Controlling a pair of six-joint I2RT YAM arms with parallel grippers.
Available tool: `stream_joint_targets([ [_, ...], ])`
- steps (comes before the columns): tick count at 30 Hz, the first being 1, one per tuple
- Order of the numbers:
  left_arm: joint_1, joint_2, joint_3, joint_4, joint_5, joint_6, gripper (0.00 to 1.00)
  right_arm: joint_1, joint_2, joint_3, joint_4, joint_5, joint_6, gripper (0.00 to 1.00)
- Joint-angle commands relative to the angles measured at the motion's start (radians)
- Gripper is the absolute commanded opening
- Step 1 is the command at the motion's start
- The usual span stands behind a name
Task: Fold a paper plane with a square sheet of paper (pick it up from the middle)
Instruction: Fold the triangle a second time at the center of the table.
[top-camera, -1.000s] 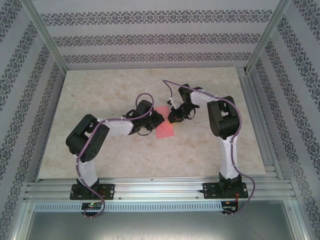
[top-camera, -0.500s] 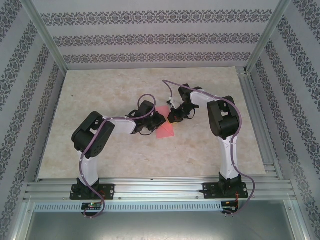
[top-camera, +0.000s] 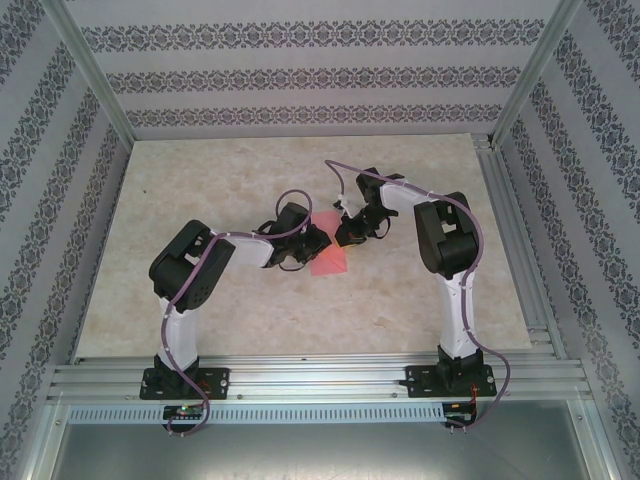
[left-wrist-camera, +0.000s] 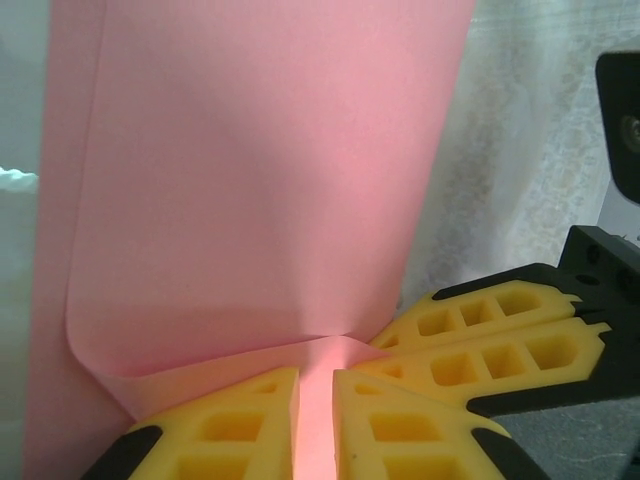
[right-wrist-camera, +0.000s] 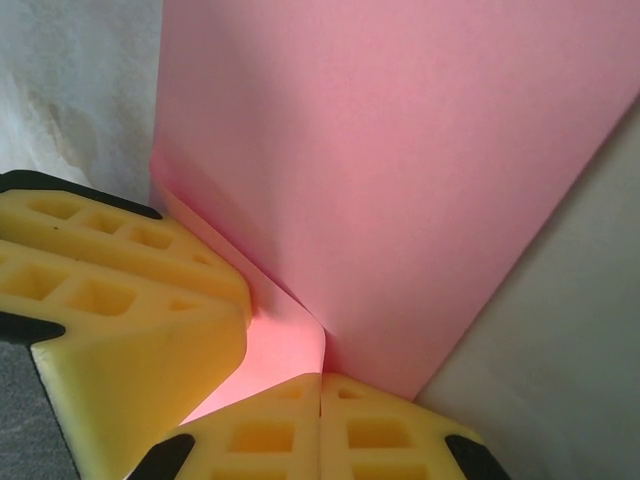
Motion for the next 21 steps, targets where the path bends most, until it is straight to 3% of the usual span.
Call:
stream_joint_targets([
  [1, 0.029, -0.055, 0.048, -0.072, -0.026, 0.068, 0.19, 0.012, 0.024, 0.013, 0.012, 0.012, -0.013, 0.06],
  [21, 0.059, 0.05, 0.052, -0.12, -0.069, 0.138, 0.19, 0.013, 0.032, 0.023, 0.006, 0.016, -0.013, 0.06],
])
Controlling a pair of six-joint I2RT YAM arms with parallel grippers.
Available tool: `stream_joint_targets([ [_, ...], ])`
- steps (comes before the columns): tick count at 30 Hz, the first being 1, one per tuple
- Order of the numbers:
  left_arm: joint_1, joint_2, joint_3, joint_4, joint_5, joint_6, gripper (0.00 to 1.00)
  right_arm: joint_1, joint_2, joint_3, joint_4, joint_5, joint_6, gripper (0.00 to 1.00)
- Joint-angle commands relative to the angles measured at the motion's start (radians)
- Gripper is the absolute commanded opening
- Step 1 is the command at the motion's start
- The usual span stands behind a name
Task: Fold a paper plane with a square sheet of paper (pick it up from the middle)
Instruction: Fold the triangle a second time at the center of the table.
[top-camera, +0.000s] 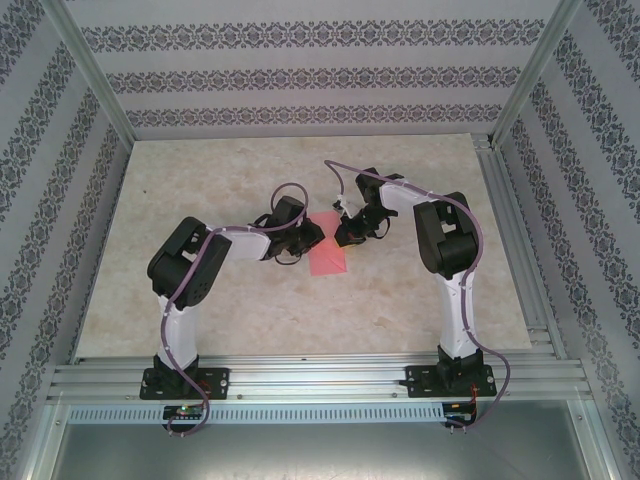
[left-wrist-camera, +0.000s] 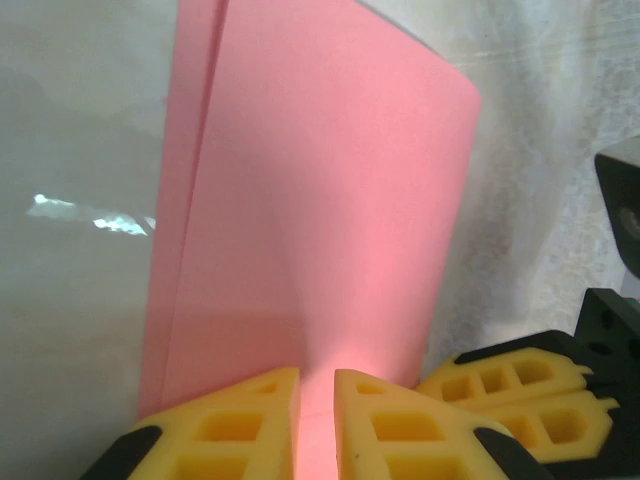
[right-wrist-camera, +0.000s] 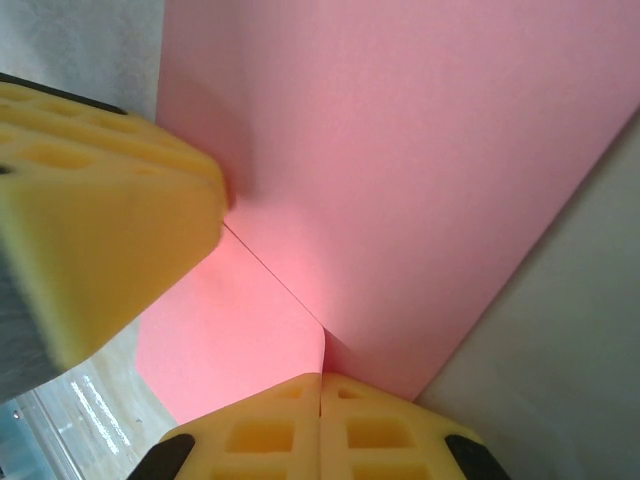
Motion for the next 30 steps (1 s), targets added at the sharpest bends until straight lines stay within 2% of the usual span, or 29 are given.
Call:
stream_joint_targets([
  [1, 0.015, 0.04, 0.003, -0.047, -0.035, 0.048, 0.19, 0.013, 0.031, 0.02, 0.007, 0.016, -0.013, 0.06],
  [6, 0.029, 0.013, 0.017, -0.025, 0.007, 0.053, 0.2, 0.012, 0.026, 0.015, 0.006, 0.019, -0.013, 0.06],
  [13, 0.052, -0.075, 0.089, -0.104, 0.021, 0.115, 0.24, 0.013, 0.031, 0.018, 0.009, 0.017, -0.012, 0.06],
  [24, 0.053, -0.012, 0.035, 0.014, 0.083, 0.039, 0.24, 0.013, 0.032, 0.02, 0.007, 0.018, -0.013, 0.06],
  [30, 0.053, 0.028, 0.026, -0.001, 0.079, 0.032, 0.24, 0.012, 0.033, 0.021, 0.009, 0.013, -0.01, 0.06],
])
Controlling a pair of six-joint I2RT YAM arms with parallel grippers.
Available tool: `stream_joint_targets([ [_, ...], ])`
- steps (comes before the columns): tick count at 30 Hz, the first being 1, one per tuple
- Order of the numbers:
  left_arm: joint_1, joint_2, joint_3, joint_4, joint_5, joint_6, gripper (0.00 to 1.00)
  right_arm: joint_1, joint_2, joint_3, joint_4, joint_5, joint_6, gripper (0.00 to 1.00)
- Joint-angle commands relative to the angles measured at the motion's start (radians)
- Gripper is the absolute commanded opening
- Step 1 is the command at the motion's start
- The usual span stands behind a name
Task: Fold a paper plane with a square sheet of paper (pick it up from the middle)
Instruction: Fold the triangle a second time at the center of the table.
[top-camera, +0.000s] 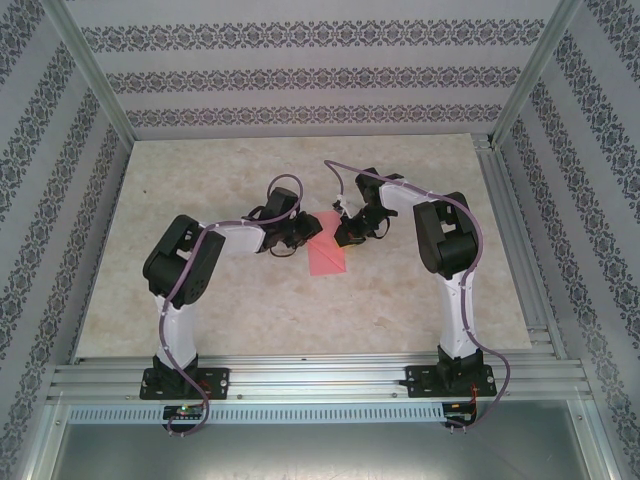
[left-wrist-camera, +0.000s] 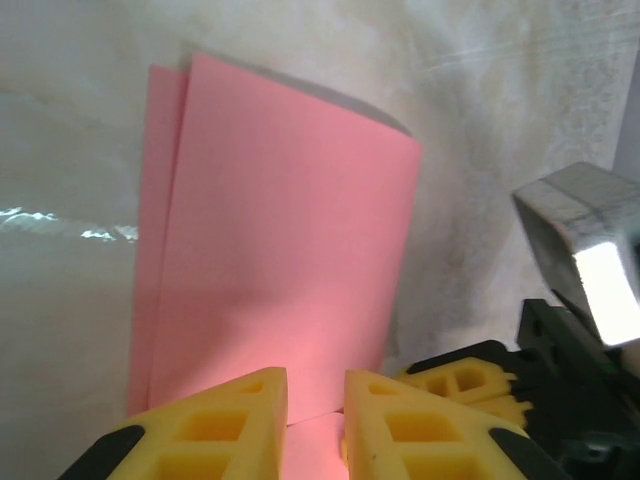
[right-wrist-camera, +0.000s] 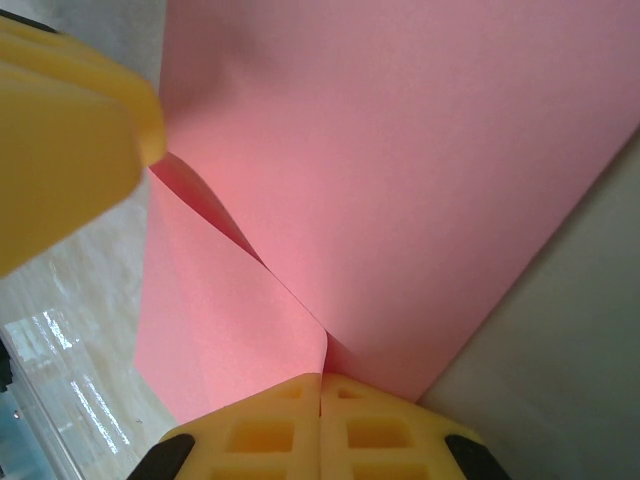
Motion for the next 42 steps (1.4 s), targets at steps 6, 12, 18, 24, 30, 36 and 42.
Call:
stream_joint_targets([
  [6, 0.003, 0.06, -0.015, 0.014, 0.003, -0.013, 0.23, 0.014, 0.012, 0.018, 0.028, -0.008, 0.005, 0.12],
  [12, 0.004, 0.037, 0.011, -0.05, -0.015, 0.025, 0.23, 0.012, -0.053, 0.009, 0.041, 0.01, 0.021, 0.27],
  [18, 0.002, 0.039, 0.018, -0.05, -0.011, 0.025, 0.22, -0.007, -0.196, -0.089, 0.114, 0.076, 0.072, 0.43],
  [24, 0.002, 0.039, 0.014, -0.048, -0.01, 0.022, 0.22, -0.004, -0.328, -0.215, 0.178, 0.037, 0.129, 0.37],
  [30, 0.0, 0.041, 0.017, -0.046, -0.008, 0.02, 0.22, 0.062, -0.334, -0.281, 0.214, -0.012, 0.159, 0.17],
  [36, -0.001, 0.045, 0.025, -0.052, -0.002, 0.025, 0.22, 0.062, -0.249, -0.284, 0.273, 0.012, 0.193, 0.14],
  [42, 0.0, 0.046, 0.028, -0.056, 0.002, 0.029, 0.22, 0.018, -0.181, -0.286, 0.284, -0.003, 0.196, 0.14],
])
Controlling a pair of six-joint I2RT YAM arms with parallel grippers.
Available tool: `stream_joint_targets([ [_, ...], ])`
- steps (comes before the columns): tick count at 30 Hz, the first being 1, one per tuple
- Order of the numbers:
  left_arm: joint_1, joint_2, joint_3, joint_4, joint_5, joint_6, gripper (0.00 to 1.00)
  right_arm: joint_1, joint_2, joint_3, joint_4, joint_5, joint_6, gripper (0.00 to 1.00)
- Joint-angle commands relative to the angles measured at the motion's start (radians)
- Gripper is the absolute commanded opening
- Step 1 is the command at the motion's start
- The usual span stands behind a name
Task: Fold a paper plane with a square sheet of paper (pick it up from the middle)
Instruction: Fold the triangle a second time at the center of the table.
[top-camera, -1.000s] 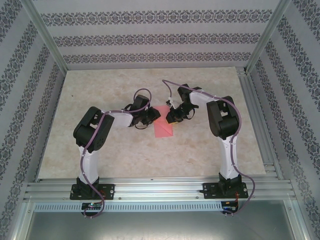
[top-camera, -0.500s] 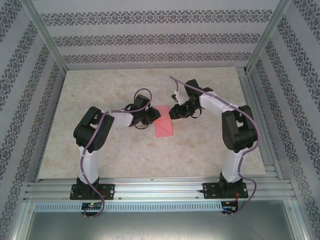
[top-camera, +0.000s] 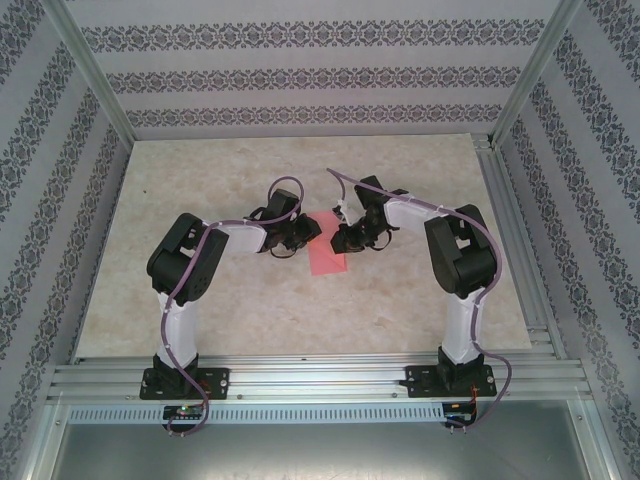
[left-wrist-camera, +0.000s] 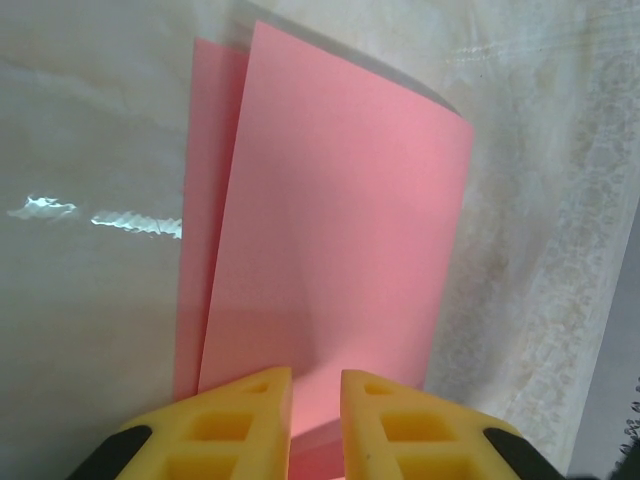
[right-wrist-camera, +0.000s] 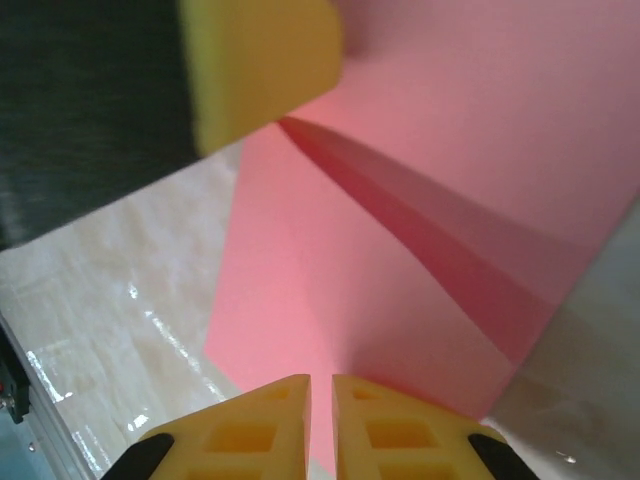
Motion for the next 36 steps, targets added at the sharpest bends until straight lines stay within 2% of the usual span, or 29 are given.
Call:
stream_joint_targets([
  [1, -0.002, 0.021, 0.017, -0.04, 0.003, 0.024, 0.22, -0.027, 0.038, -0.012, 0.037, -0.029, 0.01, 0.14],
  [7, -0.001, 0.003, 0.025, -0.04, 0.02, 0.036, 0.22, -0.041, 0.084, -0.008, 0.033, -0.049, 0.004, 0.15],
  [17, -0.012, -0.09, 0.058, -0.027, 0.104, 0.048, 0.29, -0.055, 0.087, -0.015, 0.032, -0.044, 0.01, 0.15],
  [23, -0.045, -0.051, 0.051, 0.014, 0.166, -0.014, 0.24, -0.055, 0.072, -0.015, 0.036, -0.049, 0.012, 0.15],
  [29, -0.048, 0.001, 0.006, 0.073, 0.152, -0.078, 0.18, -0.058, 0.065, -0.018, 0.039, -0.05, 0.016, 0.15],
  [36, -0.05, 0.025, -0.032, 0.079, 0.127, -0.071, 0.17, -0.059, 0.063, -0.023, 0.043, -0.053, 0.018, 0.15],
])
